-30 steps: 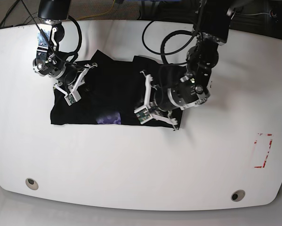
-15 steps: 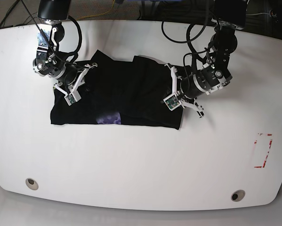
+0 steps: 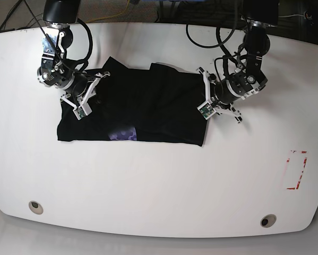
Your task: Layout the t-shirt on the table in an organized manner, then fold the t-shirt properly
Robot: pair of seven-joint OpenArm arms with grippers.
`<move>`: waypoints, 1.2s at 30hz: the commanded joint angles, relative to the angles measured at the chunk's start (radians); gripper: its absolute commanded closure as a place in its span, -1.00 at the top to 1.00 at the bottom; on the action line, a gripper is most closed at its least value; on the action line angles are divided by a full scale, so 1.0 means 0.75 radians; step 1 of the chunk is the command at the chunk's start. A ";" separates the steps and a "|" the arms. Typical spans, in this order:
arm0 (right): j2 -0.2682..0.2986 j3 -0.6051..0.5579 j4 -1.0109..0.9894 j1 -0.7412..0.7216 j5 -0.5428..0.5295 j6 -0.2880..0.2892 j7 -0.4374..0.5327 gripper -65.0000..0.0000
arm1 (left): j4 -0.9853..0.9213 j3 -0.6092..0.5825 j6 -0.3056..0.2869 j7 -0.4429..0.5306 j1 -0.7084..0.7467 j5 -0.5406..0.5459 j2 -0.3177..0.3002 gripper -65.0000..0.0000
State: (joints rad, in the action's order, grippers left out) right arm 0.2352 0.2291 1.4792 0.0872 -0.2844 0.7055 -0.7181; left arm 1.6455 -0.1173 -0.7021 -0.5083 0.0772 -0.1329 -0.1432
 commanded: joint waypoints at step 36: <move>-0.045 0.035 0.365 -0.058 0.041 -0.010 -0.191 0.10 | -0.243 0.053 0.005 0.028 -0.055 0.025 -0.006 -0.92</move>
State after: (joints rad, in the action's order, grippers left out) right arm 0.2146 0.2279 1.6749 0.0891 -0.2344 0.6998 -0.8665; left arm 1.4612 -0.0776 -0.6964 -0.4500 0.0334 -0.0910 -0.1425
